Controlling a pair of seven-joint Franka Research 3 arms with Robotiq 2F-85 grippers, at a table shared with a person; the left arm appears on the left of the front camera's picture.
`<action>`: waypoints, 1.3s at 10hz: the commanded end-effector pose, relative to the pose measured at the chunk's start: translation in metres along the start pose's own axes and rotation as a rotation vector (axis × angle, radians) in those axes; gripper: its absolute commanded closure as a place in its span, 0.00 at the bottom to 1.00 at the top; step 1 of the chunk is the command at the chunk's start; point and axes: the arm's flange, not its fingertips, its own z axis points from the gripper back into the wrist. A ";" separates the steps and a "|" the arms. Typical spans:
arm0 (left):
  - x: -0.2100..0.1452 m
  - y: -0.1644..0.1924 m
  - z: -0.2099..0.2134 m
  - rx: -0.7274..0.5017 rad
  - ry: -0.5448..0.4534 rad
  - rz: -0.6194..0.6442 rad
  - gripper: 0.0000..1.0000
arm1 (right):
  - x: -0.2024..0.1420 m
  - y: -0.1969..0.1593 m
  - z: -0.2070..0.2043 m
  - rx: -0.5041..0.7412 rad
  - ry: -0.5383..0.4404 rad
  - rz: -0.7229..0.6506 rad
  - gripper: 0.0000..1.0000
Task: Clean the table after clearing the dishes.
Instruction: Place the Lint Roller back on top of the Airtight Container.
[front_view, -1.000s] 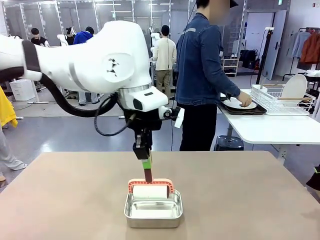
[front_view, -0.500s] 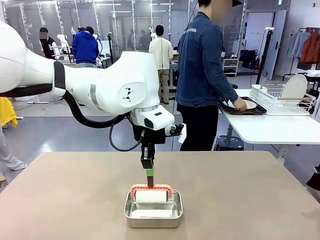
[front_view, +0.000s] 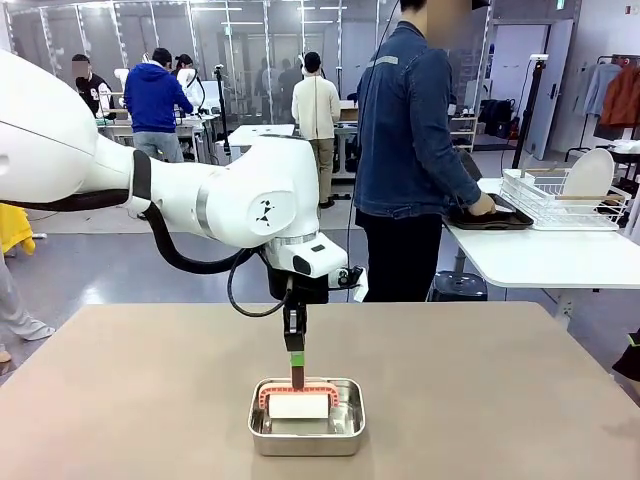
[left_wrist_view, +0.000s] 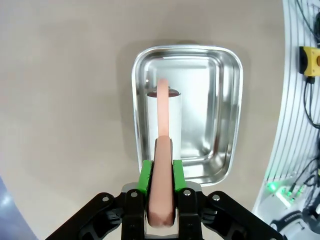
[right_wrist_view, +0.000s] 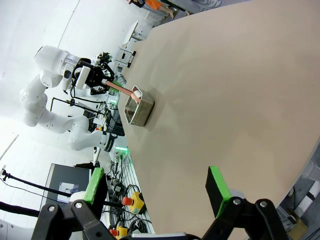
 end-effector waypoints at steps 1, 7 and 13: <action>0.004 0.005 0.010 0.021 0.017 0.030 0.61 | -0.003 0.003 -0.002 -0.003 0.001 0.018 0.00; 0.003 0.003 0.014 -0.007 -0.006 0.006 0.00 | -0.003 0.003 -0.002 -0.003 0.001 0.018 0.00; 0.005 0.004 0.009 0.008 -0.014 0.007 0.00 | -0.003 0.003 -0.002 -0.003 0.001 0.018 0.00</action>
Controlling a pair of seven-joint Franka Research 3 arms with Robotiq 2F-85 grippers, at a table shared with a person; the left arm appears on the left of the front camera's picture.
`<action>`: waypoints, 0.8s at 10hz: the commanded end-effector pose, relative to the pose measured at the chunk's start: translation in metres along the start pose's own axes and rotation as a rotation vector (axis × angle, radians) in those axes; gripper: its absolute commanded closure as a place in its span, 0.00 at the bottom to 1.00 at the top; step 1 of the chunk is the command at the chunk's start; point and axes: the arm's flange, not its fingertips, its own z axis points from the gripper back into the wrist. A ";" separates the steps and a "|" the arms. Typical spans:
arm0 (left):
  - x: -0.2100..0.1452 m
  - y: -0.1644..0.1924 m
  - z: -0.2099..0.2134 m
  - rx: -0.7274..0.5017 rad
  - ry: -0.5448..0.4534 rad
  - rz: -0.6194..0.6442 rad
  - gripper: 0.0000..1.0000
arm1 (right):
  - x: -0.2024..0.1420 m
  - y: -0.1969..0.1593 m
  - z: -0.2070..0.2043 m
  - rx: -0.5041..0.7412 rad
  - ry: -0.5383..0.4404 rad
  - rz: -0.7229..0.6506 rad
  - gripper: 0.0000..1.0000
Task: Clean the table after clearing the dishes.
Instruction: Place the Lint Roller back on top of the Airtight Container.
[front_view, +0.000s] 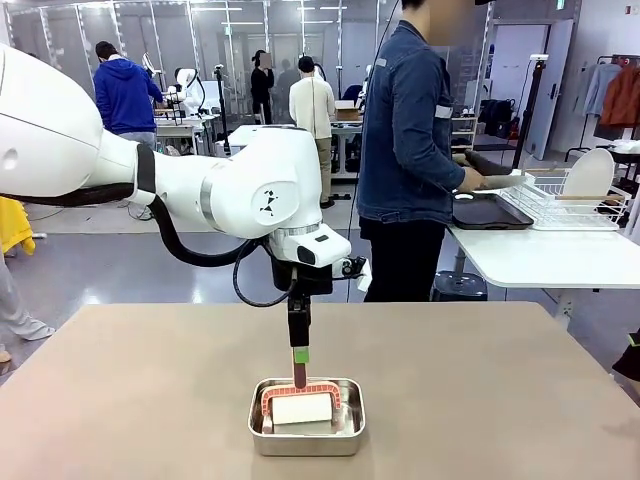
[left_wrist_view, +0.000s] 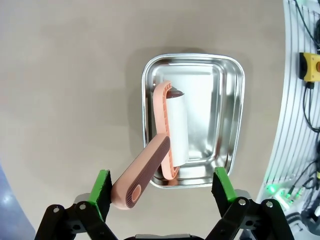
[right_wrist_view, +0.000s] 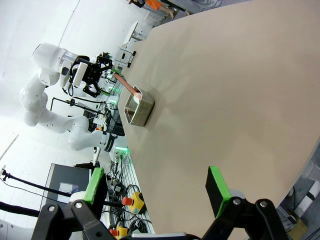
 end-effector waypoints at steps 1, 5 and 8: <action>0.001 0.000 0.000 0.004 -0.003 -0.001 0.00 | -0.003 0.003 -0.002 -0.003 0.001 0.018 0.00; 0.001 0.000 0.000 0.004 -0.003 -0.001 0.00 | -0.003 0.003 -0.002 -0.003 0.001 0.018 0.00; -0.022 0.013 0.022 -0.045 -0.065 0.046 0.00 | -0.003 0.003 -0.002 -0.003 0.001 0.018 0.00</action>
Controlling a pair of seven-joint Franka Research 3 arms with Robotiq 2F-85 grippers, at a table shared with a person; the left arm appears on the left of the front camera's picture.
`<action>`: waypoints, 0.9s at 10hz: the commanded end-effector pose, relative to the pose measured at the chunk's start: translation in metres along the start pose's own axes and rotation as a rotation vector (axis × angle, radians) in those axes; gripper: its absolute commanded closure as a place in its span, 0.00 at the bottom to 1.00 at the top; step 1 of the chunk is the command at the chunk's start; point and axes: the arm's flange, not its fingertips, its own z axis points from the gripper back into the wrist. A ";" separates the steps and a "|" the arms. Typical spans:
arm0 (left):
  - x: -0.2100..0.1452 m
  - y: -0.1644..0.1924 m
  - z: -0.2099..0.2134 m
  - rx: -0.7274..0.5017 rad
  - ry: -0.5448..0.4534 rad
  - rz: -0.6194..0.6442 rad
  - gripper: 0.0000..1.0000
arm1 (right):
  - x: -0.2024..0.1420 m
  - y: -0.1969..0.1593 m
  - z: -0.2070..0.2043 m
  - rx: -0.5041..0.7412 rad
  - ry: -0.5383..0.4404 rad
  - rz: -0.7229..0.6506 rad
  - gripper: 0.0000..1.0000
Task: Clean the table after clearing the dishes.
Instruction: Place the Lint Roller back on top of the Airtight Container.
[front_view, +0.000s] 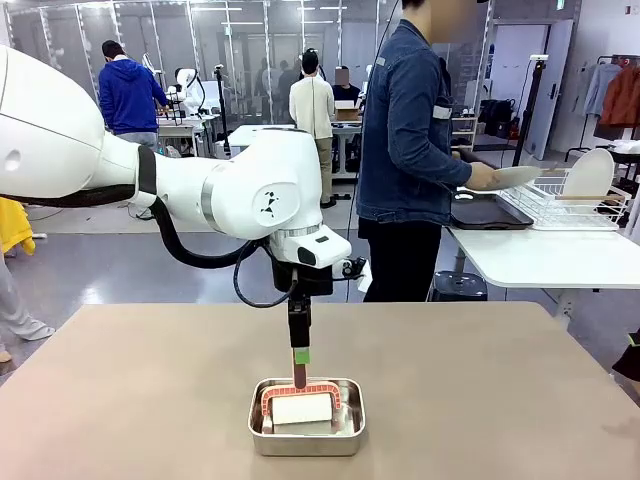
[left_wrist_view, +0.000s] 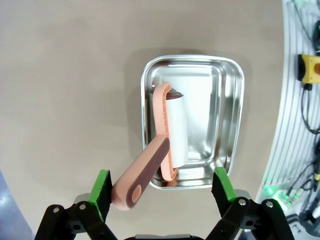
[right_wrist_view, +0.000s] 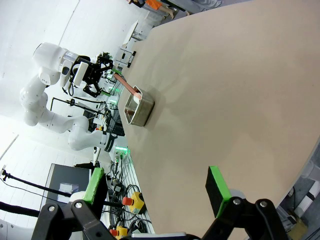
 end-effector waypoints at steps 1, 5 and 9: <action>-0.048 0.023 0.053 -0.048 -0.123 0.114 0.00 | -0.003 0.003 -0.002 -0.003 0.001 0.018 0.00; -0.218 0.051 0.116 -0.288 -0.540 0.426 0.00 | -0.003 0.003 -0.002 -0.003 0.001 0.018 0.00; -0.430 0.041 0.102 -0.533 -0.901 0.654 0.00 | -0.003 0.003 -0.002 -0.003 0.001 0.018 0.00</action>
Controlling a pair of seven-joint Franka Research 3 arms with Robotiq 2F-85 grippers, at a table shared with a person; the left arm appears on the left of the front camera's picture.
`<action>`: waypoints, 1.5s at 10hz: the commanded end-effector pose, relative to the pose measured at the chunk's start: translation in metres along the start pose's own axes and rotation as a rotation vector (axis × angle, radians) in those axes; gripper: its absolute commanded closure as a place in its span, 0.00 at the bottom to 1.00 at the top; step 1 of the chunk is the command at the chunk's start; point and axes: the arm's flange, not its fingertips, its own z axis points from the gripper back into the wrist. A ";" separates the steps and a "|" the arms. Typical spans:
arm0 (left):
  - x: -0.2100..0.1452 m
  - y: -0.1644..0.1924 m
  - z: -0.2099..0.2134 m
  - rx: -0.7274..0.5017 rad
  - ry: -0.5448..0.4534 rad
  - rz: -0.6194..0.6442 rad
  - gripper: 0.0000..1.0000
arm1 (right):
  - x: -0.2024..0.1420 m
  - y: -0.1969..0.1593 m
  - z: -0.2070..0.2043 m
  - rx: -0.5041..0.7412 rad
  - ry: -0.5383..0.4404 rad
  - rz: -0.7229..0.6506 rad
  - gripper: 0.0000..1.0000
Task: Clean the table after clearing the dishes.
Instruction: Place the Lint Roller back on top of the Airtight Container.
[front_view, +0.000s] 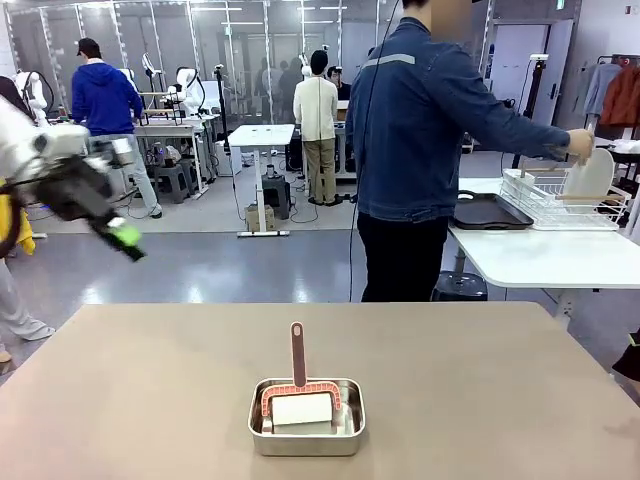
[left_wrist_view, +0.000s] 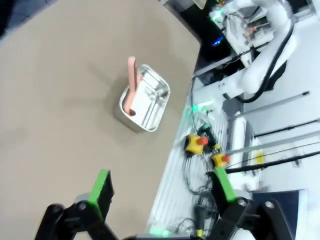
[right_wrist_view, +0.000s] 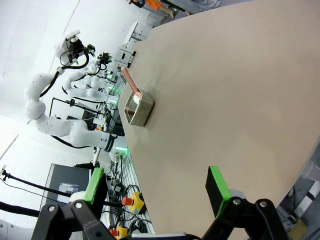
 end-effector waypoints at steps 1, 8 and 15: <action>-0.064 0.041 0.054 -0.080 -0.196 0.108 0.00 | -0.002 0.003 -0.003 -0.002 0.003 0.018 0.00; -0.255 0.174 0.163 -0.221 -0.543 0.340 0.00 | -0.002 0.003 -0.003 -0.002 0.003 0.018 0.00; -0.275 0.174 0.152 -0.211 -0.549 0.344 0.00 | -0.002 0.003 -0.003 -0.002 0.003 0.018 0.00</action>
